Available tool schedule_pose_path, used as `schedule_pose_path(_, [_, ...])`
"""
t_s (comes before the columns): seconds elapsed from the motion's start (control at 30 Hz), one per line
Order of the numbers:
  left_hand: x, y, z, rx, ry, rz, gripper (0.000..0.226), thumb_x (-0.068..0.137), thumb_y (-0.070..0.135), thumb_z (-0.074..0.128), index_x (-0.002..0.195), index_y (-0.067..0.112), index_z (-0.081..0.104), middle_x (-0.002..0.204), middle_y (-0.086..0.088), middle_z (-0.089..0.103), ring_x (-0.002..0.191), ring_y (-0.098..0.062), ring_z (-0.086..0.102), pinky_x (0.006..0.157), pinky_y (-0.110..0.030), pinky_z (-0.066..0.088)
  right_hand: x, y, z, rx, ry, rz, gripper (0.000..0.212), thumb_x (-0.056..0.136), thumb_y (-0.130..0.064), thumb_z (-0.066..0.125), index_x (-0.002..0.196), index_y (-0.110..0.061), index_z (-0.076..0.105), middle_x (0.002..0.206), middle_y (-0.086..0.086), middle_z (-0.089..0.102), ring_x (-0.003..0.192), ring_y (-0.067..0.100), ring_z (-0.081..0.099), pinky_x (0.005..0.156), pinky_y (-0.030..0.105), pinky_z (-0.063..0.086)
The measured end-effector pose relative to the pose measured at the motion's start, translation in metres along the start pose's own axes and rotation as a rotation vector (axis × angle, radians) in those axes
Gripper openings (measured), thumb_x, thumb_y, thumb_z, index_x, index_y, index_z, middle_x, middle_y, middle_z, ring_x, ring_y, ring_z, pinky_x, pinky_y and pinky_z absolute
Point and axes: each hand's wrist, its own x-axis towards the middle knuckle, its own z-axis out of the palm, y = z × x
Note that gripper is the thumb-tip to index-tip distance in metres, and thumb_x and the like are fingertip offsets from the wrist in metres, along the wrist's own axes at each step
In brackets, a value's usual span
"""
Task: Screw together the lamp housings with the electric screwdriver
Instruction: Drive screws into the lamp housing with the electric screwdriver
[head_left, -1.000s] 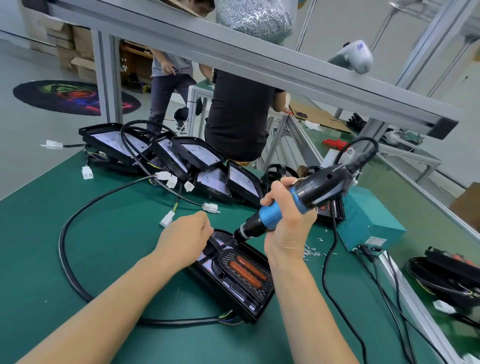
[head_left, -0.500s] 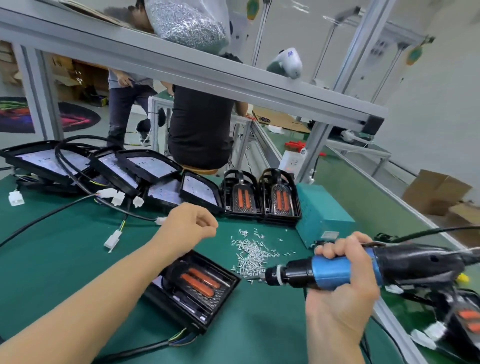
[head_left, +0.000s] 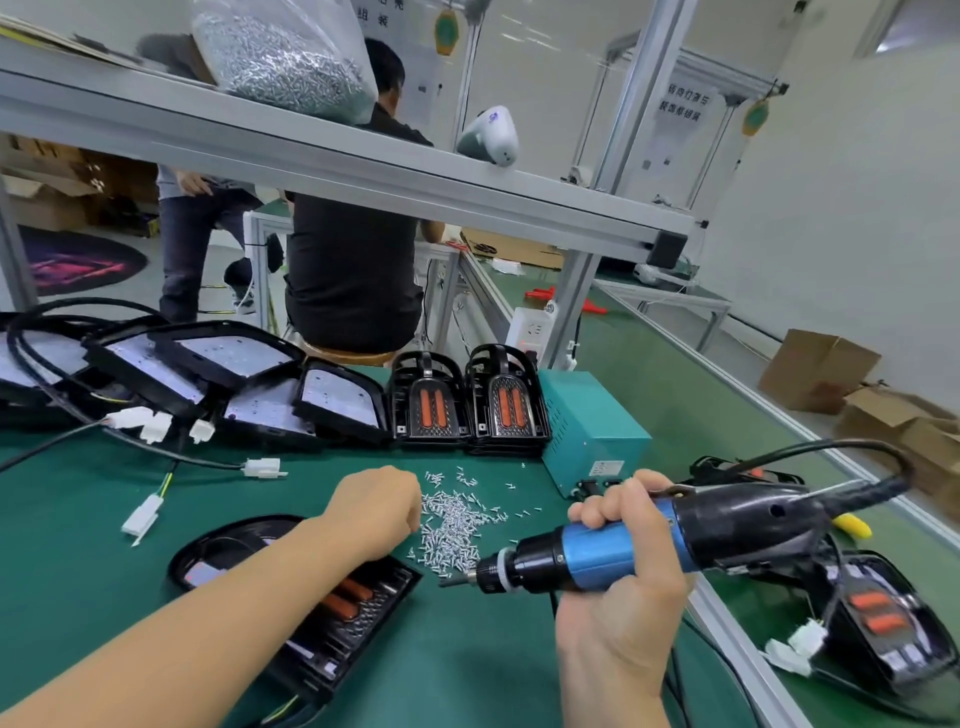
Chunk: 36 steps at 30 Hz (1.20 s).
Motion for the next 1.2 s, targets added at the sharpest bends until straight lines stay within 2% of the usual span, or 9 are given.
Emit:
schedule_pose_path(0.17, [-0.002,0.005,0.005,0.195,0.025,0.026,0.018,0.083,0.006,0.053,0.089,0.017,0.066,0.098,-0.003,0.069,0.092,-0.025,0.063,0.073,-0.031,0.048,0.000,0.000,0.001,-0.006,0.004,0.013,0.017,0.069,-0.006,0.060,0.082,-0.016,0.054,0.053,-0.004,0.048,0.045,0.012,0.048,0.054,0.022,0.049])
schedule_pose_path(0.3, [-0.002,0.013,0.004,0.301,0.019,0.077,0.031,0.078,-0.004,0.048,0.060,0.017,0.034,0.093,-0.009,0.066,0.092,-0.029,0.063,0.062,-0.030,0.036,-0.002,-0.002,0.002,-0.003,0.001,0.026,0.017,0.070,-0.006,0.061,0.083,-0.016,0.055,0.053,-0.004,0.048,0.046,0.011,0.048,0.054,0.021,0.049])
schedule_pose_path(0.37, [-0.005,0.012,0.001,0.273,0.007,0.060,0.030,0.080,-0.003,0.046,0.060,0.016,0.034,0.089,-0.010,0.063,0.093,-0.030,0.063,0.062,-0.030,0.037,-0.002,-0.004,0.003,0.001,-0.002,0.023,0.018,0.070,-0.006,0.061,0.083,-0.016,0.055,0.053,-0.004,0.048,0.046,0.011,0.048,0.055,0.021,0.049])
schedule_pose_path(0.5, [-0.021,-0.003,-0.013,-0.160,0.067,0.045,0.015,0.088,0.014,0.053,0.081,0.017,0.067,0.088,0.005,0.068,0.084,-0.018,0.063,0.073,-0.030,0.051,-0.002,-0.007,0.009,0.023,-0.016,0.022,0.018,0.070,-0.007,0.060,0.083,-0.018,0.055,0.054,-0.005,0.047,0.047,0.011,0.047,0.057,0.021,0.048])
schedule_pose_path(0.63, [-0.061,-0.021,-0.025,-0.791,0.215,0.045,0.013,0.085,0.020,0.067,0.074,0.025,0.071,0.078,0.010,0.071,0.076,-0.005,0.063,0.074,-0.018,0.047,-0.004,-0.012,0.016,0.035,-0.039,0.004,0.015,0.071,-0.011,0.059,0.082,-0.019,0.054,0.053,-0.006,0.046,0.048,0.010,0.047,0.061,0.021,0.048])
schedule_pose_path(0.83, [-0.113,-0.031,-0.019,-1.368,0.333,-0.078,0.019,0.081,0.007,0.069,0.074,0.023,0.075,0.066,0.004,0.068,0.057,-0.002,0.054,0.059,-0.009,0.044,-0.015,-0.014,0.033,0.126,-0.074,0.058,0.012,0.072,-0.014,0.058,0.080,-0.020,0.052,0.055,-0.009,0.045,0.049,0.008,0.044,0.059,0.021,0.047])
schedule_pose_path(0.97, [-0.133,-0.030,-0.018,-1.603,0.330,-0.115,0.009,0.072,0.012,0.072,0.075,0.018,0.077,0.066,-0.001,0.067,0.057,-0.005,0.054,0.058,-0.012,0.046,-0.024,-0.013,0.046,0.202,-0.080,0.117,0.011,0.073,-0.016,0.058,0.081,-0.020,0.052,0.057,-0.009,0.045,0.049,0.008,0.044,0.059,0.020,0.046])
schedule_pose_path(1.07, [-0.143,-0.033,-0.018,-1.659,0.330,-0.101,0.019,0.061,0.024,0.072,0.077,0.014,0.077,0.070,-0.005,0.068,0.060,-0.008,0.055,0.061,-0.014,0.048,-0.030,-0.011,0.055,0.237,-0.092,0.137,0.009,0.074,-0.017,0.059,0.080,-0.019,0.052,0.057,-0.009,0.046,0.048,0.008,0.045,0.059,0.020,0.046])
schedule_pose_path(1.2, [-0.148,-0.034,-0.017,-1.660,0.341,-0.087,0.007,0.076,0.004,0.069,0.076,0.007,0.075,0.066,-0.005,0.066,0.059,-0.008,0.054,0.059,-0.014,0.047,-0.034,-0.009,0.064,0.241,-0.122,0.153,0.008,0.074,-0.017,0.058,0.080,-0.019,0.052,0.057,-0.009,0.047,0.047,0.007,0.045,0.058,0.020,0.046])
